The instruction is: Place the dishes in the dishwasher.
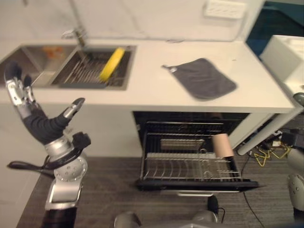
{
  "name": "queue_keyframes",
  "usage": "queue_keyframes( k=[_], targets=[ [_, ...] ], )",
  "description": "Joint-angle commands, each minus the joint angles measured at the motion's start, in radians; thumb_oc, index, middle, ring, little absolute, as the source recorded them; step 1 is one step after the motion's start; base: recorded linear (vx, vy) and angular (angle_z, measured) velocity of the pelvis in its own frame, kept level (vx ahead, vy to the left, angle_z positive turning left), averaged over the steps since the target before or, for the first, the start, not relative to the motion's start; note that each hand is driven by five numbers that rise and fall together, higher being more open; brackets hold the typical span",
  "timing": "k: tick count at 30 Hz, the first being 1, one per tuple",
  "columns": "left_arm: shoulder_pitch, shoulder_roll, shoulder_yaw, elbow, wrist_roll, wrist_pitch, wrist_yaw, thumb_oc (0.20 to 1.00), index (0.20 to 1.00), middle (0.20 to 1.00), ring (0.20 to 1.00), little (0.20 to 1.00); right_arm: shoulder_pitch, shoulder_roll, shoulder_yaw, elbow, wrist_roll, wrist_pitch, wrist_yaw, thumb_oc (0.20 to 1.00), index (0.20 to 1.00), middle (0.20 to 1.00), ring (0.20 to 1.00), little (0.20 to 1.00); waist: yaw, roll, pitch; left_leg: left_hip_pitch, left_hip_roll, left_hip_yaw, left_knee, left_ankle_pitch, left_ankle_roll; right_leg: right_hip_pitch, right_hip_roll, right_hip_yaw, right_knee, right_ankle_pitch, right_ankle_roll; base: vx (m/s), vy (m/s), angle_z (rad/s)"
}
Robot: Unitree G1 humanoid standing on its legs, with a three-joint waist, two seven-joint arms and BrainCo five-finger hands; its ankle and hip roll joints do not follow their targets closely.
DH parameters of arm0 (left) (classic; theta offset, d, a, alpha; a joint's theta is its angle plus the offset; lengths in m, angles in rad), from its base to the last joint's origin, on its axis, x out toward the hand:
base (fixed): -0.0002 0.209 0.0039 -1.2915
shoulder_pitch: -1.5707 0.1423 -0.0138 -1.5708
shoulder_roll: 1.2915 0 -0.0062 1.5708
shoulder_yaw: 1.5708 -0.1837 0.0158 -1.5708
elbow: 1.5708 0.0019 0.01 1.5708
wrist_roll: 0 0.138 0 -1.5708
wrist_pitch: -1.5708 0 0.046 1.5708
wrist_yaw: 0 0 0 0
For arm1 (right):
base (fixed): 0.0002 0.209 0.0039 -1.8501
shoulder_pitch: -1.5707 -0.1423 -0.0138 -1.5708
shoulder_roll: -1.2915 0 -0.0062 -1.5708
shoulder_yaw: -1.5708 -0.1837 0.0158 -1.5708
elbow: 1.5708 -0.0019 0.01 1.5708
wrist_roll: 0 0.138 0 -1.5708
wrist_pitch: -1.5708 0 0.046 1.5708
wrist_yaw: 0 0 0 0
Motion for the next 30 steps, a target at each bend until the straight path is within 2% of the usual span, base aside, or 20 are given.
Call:
queue_keyframes(
  k=[1,2,5,7,8,9,11,16,20,23,25,27,28,29,30],
  targets=[
    [0.11,0.033,0.094,-0.07,-0.024,-0.006,-0.026,1.0,1.0,1.0,1.0,1.0,-0.083,-0.097,0.026,0.011,-0.005,-0.047,0.055,1.0,1.0,1.0,1.0,1.0,0.026,0.075,-0.015,0.344,0.009,0.107,-0.451,0.159,-0.032,0.068,0.085,-0.235,0.077,-0.22,0.2,-0.19,0.722,0.19],
    [0.12,0.032,0.106,-0.073,-0.042,-0.007,-0.038,1.0,1.0,1.0,1.0,1.0,-0.091,-0.103,0.045,0.013,-0.004,-0.046,0.037,1.0,1.0,1.0,1.0,1.0,0.032,0.085,-0.023,0.362,-0.014,0.112,-0.501,0.173,-0.01,0.072,0.136,-0.241,0.095,-0.281,0.181,-0.17,0.692,-0.83],
    [0.13,0.042,0.101,-0.067,-0.046,0.007,-0.03,1.0,1.0,1.0,1.0,1.0,-0.092,-0.085,0.082,0.018,-0.014,-0.088,0.027,1.0,1.0,1.0,1.0,1.0,0.022,0.105,-0.04,0.419,-0.064,0.106,-0.633,0.214,0.032,0.048,0.249,-0.218,0.204,-0.331,0.161,-0.07,0.374,-0.56],
    [0.113,0.043,0.074,-0.068,-0.03,0.03,-0.018,1.0,1.0,1.0,1.0,1.0,-0.047,-0.09,0.082,-0.014,-0.035,-0.097,0.004,1.0,1.0,1.0,1.0,1.0,-0.007,0.107,-0.054,0.425,-0.094,0.055,-0.679,0.239,0.069,0.059,0.375,-0.116,0.241,-0.416,0.129,-0.02,0.188,0.09],
    [0.101,0.037,0.054,-0.067,-0.024,0.033,-0.019,1.0,1.0,1.0,1.0,1.0,-0.022,-0.096,0.069,-0.027,-0.024,-0.098,-0.001,1.0,1.0,1.0,1.0,1.0,-0.03,0.104,-0.062,0.415,-0.109,0.024,-0.679,0.253,0.083,0.054,0.455,-0.02,0.244,-0.448,0.098,-0.02,0.093,0.18],
    [0.09,0.033,0.035,-0.067,-0.023,0.028,-0.03,1.0,1.0,1.0,1.0,1.0,-0.004,-0.098,0.052,-0.027,-0.02,-0.101,-0.012,1.0,1.0,1.0,1.0,1.0,-0.043,0.096,-0.076,0.406,-0.128,-0.004,-0.675,0.256,0.092,0.054,0.505,0.044,0.219,-0.458,0.074,-0.01,0.046,0.32],
    [0.074,0.02,0.008,-0.074,0.004,0.027,-0.032,1.0,1.0,1.0,1.0,1.0,0.01,-0.102,0.032,-0.016,-0.003,-0.12,-0.013,1.0,1.0,1.0,1.0,1.0,-0.039,0.091,-0.099,0.391,-0.143,-0.02,-0.685,0.264,0.095,0.087,0.516,0.03,0.139,-0.485,0.047,0.02,-0.02,0.68],
    [0.037,-0.004,-0.036,-0.052,0.009,0.06,-0.018,1.0,1.0,1.0,1.0,1.0,-0.021,-0.098,0.046,-0.014,-0.01,-0.107,-0.039,1.0,1.0,1.0,1.0,1.0,-0.042,0.105,-0.149,0.369,-0.147,-0.03,-0.697,0.278,0.082,0.145,0.534,0.033,0.006,-0.473,0.033,0.0,-0.073,0.16],
    [0.06,-0.003,-0.02,-0.061,-0.007,0.069,-0.027,1.0,1.0,1.0,1.0,1.0,-0.002,-0.084,0.046,-0.018,-0.002,-0.099,-0.022,1.0,1.0,1.0,1.0,1.0,-0.044,0.117,-0.163,0.374,-0.143,-0.012,-0.697,0.281,0.078,0.157,0.535,0.03,-0.014,-0.471,0.028,0.03,-0.091,-0.04],
    [0.086,-0.007,-0.005,-0.056,-0.059,0.075,-0.07,1.0,1.0,1.0,1.0,1.0,0.011,-0.081,0.041,-0.016,0.003,-0.087,-0.008,1.0,1.0,1.0,1.0,1.0,-0.043,0.12,-0.162,0.381,-0.14,0.013,-0.688,0.287,0.068,0.16,0.54,0.028,-0.016,-0.477,0.018,0.06,-0.17,0.01],
    [0.103,-0.011,-0.004,-0.062,-0.081,0.067,-0.096,1.0,1.0,1.0,1.0,1.0,0.026,-0.087,0.031,-0.021,0.008,-0.08,-0.008,1.0,1.0,1.0,1.0,1.0,-0.045,0.11,-0.148,0.347,-0.141,0.062,-0.585,0.271,0.045,0.17,0.529,0.019,-0.018,-0.483,0.014,0.02,-0.088,0.06],
    [0.112,-0.016,-0.006,-0.072,-0.092,0.054,-0.12,1.0,1.0,1.0,1.0,1.0,0.03,-0.098,0.021,-0.017,0.009,-0.071,-0.011,1.0,1.0,1.0,1.0,1.0,-0.04,0.093,-0.124,0.264,-0.123,0.076,-0.407,0.298,0.014,0.177,0.514,0.012,-0.02,-0.481,0.0,-0.04,-0.058,0.15],
    [0.125,-0.022,-0.007,-0.087,-0.087,0.052,-0.136,1.0,1.0,1.0,1.0,1.0,0.025,-0.108,0.016,-0.014,0.013,-0.062,-0.012,1.0,1.0,1.0,1.0,1.0,-0.034,0.085,-0.107,0.204,-0.084,0.07,-0.329,0.334,-0.01,0.182,0.505,0.002,-0.021,-0.477,-0.004,-0.04,0.006,0.31],
    [0.127,-0.022,-0.01,-0.092,-0.086,0.056,-0.142,1.0,1.0,1.0,1.0,1.0,0.019,-0.114,0.016,-0.012,0.018,-0.054,-0.013,1.0,1.0,1.0,1.0,1.0,-0.034,0.084,-0.103,0.191,-0.059,0.075,-0.324,0.339,-0.016,0.184,0.501,-0.004,-0.021,-0.476,-0.003,0.02,0.151,0.28],
    [0.124,-0.02,-0.017,-0.093,-0.095,0.06,-0.151,1.0,1.0,1.0,1.0,1.0,0.001,-0.121,0.02,-0.008,0.011,-0.036,-0.012,1.0,1.0,1.0,1.0,1.0,-0.038,0.083,-0.103,0.2,-0.005,0.107,-0.372,0.338,-0.016,0.187,0.487,-0.023,-0.021,-0.481,0.005,0.07,0.224,0.38]
  ],
)
